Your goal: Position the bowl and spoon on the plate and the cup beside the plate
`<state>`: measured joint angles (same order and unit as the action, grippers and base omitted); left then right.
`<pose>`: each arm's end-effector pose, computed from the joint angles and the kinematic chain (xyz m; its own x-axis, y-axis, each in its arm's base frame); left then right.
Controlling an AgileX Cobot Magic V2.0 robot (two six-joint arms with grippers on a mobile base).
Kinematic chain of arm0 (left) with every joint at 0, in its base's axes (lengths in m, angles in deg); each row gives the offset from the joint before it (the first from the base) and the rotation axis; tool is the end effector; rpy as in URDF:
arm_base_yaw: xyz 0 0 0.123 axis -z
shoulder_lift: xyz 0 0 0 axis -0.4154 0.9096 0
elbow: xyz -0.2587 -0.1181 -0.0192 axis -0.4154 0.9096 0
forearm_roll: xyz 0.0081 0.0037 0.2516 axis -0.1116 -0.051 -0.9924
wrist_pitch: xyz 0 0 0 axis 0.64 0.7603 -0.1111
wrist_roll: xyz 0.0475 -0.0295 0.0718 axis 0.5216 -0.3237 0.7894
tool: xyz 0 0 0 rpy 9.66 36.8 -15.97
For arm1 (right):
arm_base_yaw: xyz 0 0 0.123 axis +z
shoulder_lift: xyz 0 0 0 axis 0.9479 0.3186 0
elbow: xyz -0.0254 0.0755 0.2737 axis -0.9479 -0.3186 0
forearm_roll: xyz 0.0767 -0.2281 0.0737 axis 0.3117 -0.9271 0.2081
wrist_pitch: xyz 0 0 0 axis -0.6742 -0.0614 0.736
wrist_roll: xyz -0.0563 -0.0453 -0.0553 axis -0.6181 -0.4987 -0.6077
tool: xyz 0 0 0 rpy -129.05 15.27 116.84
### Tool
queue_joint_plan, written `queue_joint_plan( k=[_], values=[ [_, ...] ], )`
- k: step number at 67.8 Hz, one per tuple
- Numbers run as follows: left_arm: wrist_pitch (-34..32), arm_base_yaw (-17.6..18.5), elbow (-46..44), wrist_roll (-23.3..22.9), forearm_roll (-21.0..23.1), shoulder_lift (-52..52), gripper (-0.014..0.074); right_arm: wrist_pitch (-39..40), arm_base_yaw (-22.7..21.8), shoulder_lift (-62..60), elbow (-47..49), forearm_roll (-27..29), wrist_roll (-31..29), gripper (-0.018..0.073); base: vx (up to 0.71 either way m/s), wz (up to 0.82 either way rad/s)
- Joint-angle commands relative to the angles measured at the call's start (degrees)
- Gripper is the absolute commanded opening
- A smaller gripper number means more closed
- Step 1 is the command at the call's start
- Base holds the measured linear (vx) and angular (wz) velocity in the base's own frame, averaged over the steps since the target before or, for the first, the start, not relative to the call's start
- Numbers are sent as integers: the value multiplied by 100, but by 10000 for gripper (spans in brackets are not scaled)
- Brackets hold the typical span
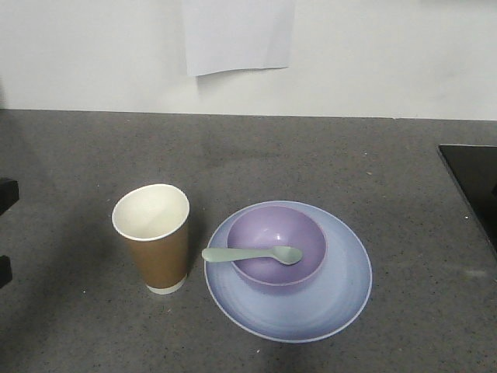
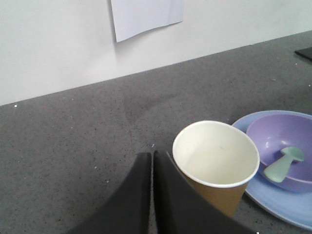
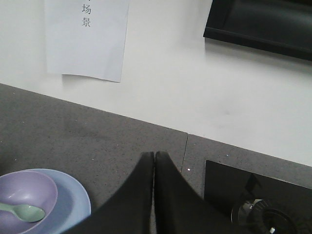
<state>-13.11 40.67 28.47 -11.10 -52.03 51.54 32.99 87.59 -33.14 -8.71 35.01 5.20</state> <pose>0.1361 -0.0469 0.3407 -0.2945 0.0858 -0.9518 0.3504 0.9363 -0.0241 0.0622 0.0010 0.4573 -0.1779 -0.1708 -0.9691 -0.1268 0.9806 -0.1496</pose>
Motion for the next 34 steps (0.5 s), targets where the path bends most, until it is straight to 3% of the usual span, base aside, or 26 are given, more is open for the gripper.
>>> queue_joint_plan(
  k=[1, 34],
  values=[
    [-436, 7, -150, -23, 96, -20, -8, 390, -8, 93, 112, -106, -10, -3, 0, 0],
    [-413, 7, -150, -17, 91, -20, -8, 390, -8, 93, 112, -106, -10, -3, 0, 0]
  ],
)
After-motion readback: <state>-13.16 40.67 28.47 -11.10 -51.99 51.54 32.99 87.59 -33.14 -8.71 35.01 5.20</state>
